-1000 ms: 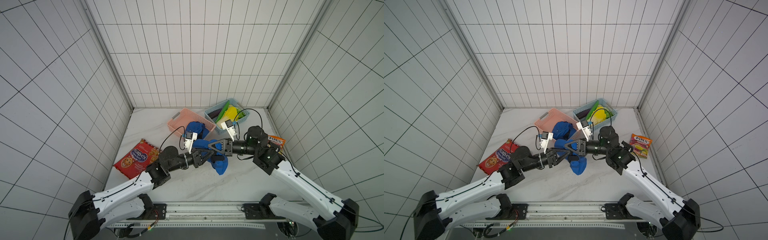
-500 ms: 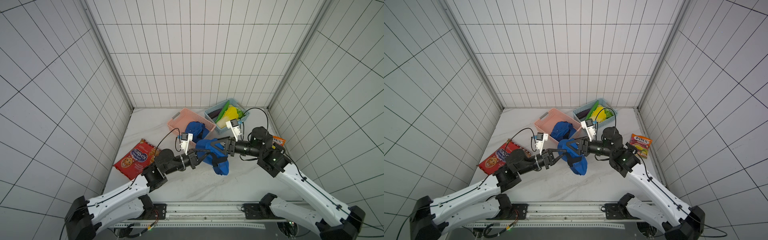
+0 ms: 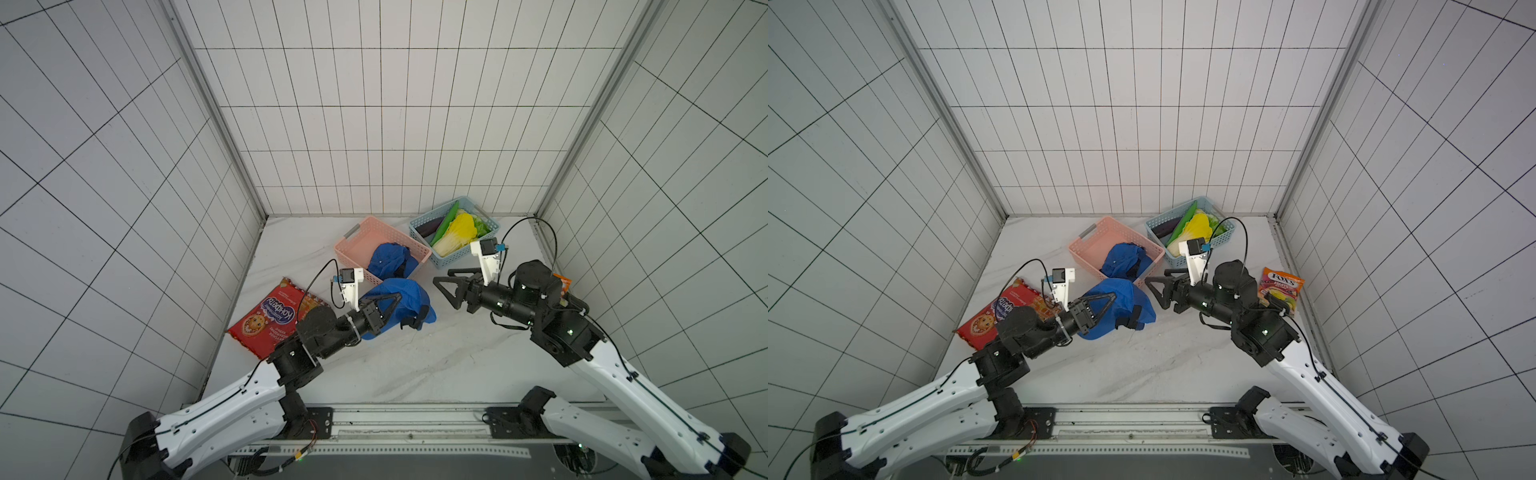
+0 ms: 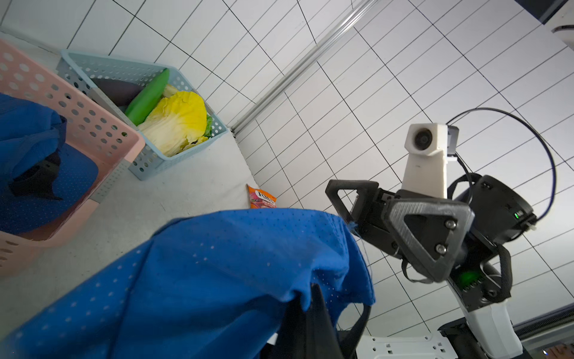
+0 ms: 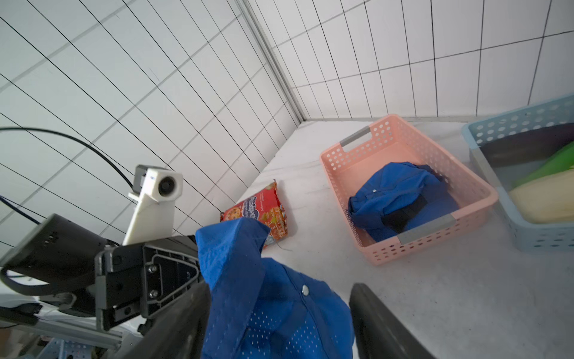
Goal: Turn the baseball cap inside out
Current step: Turn over the baseball cap.
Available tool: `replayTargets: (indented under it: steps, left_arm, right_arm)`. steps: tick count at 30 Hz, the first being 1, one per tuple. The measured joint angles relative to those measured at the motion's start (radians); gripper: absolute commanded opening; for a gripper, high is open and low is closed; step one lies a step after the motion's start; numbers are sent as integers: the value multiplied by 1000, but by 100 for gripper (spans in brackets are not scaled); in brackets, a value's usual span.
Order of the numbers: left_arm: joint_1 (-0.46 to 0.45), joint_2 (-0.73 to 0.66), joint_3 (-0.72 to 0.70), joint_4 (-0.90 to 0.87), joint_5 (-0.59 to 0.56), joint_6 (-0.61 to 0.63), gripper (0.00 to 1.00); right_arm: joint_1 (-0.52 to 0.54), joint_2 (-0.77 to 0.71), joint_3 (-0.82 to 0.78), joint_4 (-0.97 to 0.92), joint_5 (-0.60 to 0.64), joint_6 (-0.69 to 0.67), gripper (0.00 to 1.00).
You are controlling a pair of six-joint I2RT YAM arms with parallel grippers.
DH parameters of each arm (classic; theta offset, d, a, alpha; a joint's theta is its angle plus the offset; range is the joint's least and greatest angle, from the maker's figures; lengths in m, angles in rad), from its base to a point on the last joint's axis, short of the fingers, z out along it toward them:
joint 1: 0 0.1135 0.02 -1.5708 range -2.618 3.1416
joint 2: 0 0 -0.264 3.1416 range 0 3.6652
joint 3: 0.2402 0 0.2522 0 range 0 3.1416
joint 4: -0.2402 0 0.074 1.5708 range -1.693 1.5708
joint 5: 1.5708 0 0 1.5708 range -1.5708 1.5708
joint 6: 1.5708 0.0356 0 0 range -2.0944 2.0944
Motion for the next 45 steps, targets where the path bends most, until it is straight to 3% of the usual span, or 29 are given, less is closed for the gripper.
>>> replayTargets:
  steps: [4, 10, 16, 26, 36, 41, 45]
  left_arm:
    - [0, 1, 0, -4, -24, -19, 0]
    - [0, 11, 0, -5, -37, -36, 0]
    - [0, 18, 0, -18, -39, -51, 0]
    - [1, 3, 0, -43, -48, -60, 0]
    - [1, 0, 0, -49, -48, -69, 0]
    - [1, 0, 0, -49, -45, -69, 0]
    - [1, 0, 0, -49, -36, -69, 0]
  right_arm:
    - [192, 38, 21, -62, 219, -76, 82]
    - [435, 180, 152, -154, 647, -174, 85]
    - [542, 306, 224, -158, 873, -277, 88]
    - [542, 313, 191, -166, 958, -288, 91]
    - [502, 241, 75, -156, 831, -194, 89]
    - [500, 241, 74, -157, 832, -153, 82]
    - [496, 243, 75, -158, 839, -148, 66]
